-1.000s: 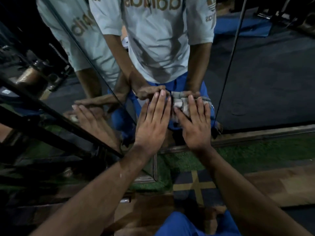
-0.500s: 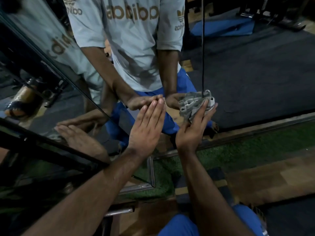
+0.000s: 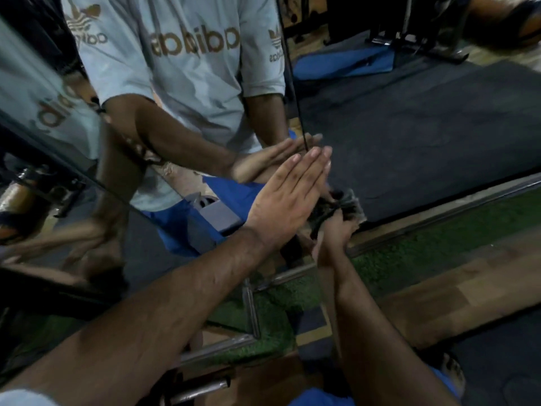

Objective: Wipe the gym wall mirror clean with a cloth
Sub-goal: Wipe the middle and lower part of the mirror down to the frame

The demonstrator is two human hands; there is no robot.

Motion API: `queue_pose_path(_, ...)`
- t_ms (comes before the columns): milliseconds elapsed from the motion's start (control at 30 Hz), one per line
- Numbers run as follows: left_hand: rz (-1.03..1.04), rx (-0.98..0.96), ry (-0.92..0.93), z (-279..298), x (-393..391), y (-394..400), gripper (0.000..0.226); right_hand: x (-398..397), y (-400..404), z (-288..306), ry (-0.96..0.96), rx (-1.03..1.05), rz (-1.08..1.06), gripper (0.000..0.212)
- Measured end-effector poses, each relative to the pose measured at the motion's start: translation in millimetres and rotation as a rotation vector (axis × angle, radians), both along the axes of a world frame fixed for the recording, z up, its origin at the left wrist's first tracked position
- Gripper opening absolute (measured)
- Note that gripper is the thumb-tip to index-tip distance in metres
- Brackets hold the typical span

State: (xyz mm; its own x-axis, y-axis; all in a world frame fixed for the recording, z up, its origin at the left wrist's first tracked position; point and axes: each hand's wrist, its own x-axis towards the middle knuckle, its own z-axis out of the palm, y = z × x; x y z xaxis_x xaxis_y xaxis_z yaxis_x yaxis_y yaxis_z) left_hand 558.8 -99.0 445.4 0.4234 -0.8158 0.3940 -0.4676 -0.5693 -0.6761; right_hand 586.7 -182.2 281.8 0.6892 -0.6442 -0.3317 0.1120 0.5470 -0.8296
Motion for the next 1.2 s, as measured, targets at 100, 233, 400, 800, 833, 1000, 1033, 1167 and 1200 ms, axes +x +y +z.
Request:
queue_pose_path(100,-0.065,0.068,-0.014,7,12,-22,0.054,1,-24,61,0.033,0.03,-0.04,0.073)
queue_pose_path(233,-0.05,0.099,-0.02,18,26,-55,0.05,-10,-51,91,-0.198,-0.475,-0.116,0.069)
queue_pose_path(400,-0.062,0.154,0.014,23,32,-90,0.051,31,-86,27,-0.103,0.152,-0.058,0.08)
queue_pose_path(800,-0.082,0.305,0.031,38,53,-169,0.057,43,-173,49,-0.034,-0.098,-0.082,0.091)
queue_pose_path(833,-0.083,0.322,0.041,37,56,-177,0.056,62,-187,36,-0.012,0.075,-0.101,0.097)
queue_pose_path(1000,-0.141,0.336,0.023,31,68,-220,0.057,50,-243,111,-0.006,-0.198,-0.155,0.074)
queue_pose_path(1033,-0.143,0.34,0.022,31,70,-227,0.058,43,-248,113,-0.066,-0.304,-0.166,0.072)
queue_pose_path(1167,-0.164,0.336,0.037,32,78,-259,0.057,57,-269,72,0.061,-0.06,-0.118,0.078)
queue_pose_path(1200,-0.168,0.332,0.039,34,80,-270,0.056,72,-280,63,0.047,0.105,-0.126,0.076)
